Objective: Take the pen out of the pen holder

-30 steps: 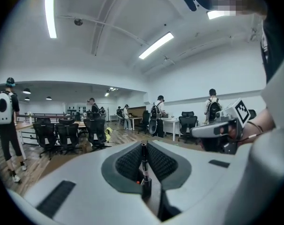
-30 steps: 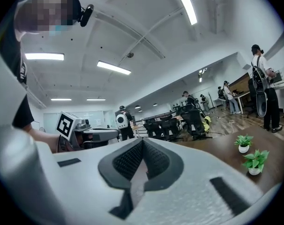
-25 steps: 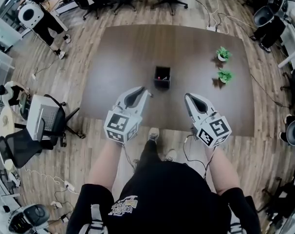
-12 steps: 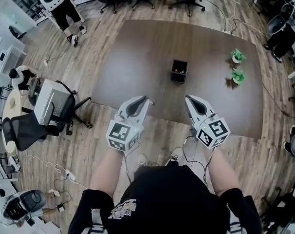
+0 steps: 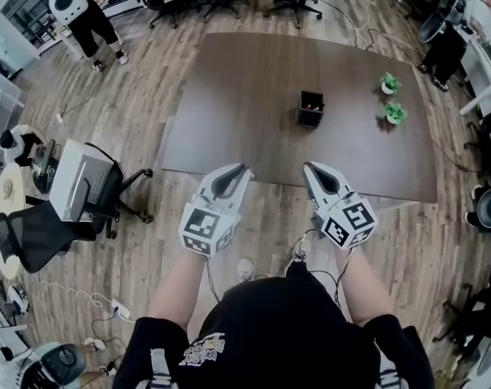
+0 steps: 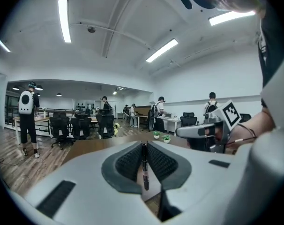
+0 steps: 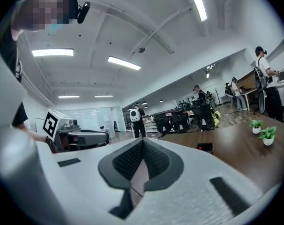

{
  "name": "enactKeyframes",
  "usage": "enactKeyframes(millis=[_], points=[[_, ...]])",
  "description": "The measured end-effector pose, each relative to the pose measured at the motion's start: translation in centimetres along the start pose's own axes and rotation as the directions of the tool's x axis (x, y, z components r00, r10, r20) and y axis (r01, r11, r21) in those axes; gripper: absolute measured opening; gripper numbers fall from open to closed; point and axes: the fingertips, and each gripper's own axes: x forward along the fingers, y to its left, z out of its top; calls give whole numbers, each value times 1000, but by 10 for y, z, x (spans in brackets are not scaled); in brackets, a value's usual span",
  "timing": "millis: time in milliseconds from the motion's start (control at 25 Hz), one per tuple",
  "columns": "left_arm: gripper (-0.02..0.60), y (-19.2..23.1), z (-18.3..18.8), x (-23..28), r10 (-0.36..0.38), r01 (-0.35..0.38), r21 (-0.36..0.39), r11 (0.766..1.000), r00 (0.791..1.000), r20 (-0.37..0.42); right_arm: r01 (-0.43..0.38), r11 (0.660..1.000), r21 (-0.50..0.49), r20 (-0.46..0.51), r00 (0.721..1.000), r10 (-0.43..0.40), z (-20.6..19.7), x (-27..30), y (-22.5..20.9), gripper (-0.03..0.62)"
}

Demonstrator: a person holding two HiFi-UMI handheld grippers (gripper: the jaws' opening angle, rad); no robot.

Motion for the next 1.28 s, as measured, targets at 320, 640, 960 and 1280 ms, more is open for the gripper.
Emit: enactKeyframes(millis=[320, 640, 960, 1280], points=[[32, -15, -3, -37, -187, 187, 26, 982, 982, 23, 193, 981, -9, 34, 981, -192, -9, -43, 51, 5], [32, -72, 1, -49, -288, 287, 14, 958, 957, 39, 311, 950, -10, 50, 949, -310, -5, -113, 57, 5], [32, -129, 1, -59, -238, 238, -5, 971, 971, 35, 271, 962, -19, 54, 961, -270, 4, -165, 50, 5], [32, -186, 1, -72, -129, 129, -16, 991, 991, 32, 161, 986, -32, 42, 986, -160, 2, -209, 45, 5]])
